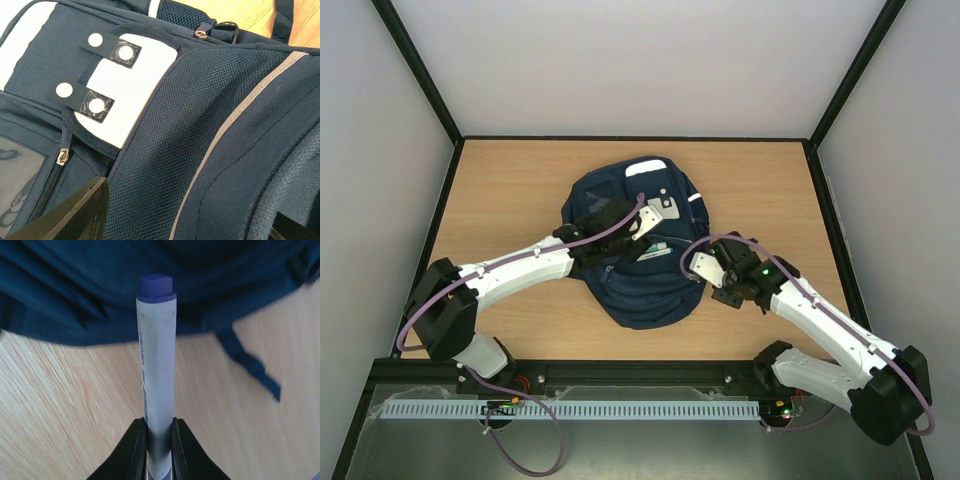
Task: Pack the student bag
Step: Place the stationery in the student bag.
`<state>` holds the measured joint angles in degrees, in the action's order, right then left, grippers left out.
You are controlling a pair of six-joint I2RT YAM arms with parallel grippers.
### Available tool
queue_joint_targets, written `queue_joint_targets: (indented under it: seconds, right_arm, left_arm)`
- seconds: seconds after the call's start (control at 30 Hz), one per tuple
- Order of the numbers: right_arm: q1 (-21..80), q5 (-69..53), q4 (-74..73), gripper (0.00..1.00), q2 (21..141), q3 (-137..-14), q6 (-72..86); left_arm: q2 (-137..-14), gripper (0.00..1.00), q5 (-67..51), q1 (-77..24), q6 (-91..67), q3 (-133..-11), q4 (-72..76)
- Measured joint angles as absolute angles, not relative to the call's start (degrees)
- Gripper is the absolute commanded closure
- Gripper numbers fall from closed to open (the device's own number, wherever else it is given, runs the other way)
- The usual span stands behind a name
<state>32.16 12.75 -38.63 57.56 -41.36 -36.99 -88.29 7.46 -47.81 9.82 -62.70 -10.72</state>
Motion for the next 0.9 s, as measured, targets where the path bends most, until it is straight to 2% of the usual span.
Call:
queue_joint_targets:
  seconds: [0.3, 0.63, 0.9]
  right_arm:
    - [43.70, 14.09, -34.37, 0.94, 60.16, -48.99, -39.94]
    - [56.12, 21.78, -24.58, 0.93, 67.77, -48.90, -46.85]
    - [59.57, 27.97, -12.29, 0.84, 71.05, -43.44, -52.66]
  left_arm:
    - [-88.29, 0.39, 7.46, -47.55, 9.80, -62.98, -11.20]
    - [-88.29, 0.39, 7.29, -47.03, 9.74, -62.98, -11.22]
    - [-88.29, 0.39, 6.74, -46.94, 9.56, -62.98, -11.27]
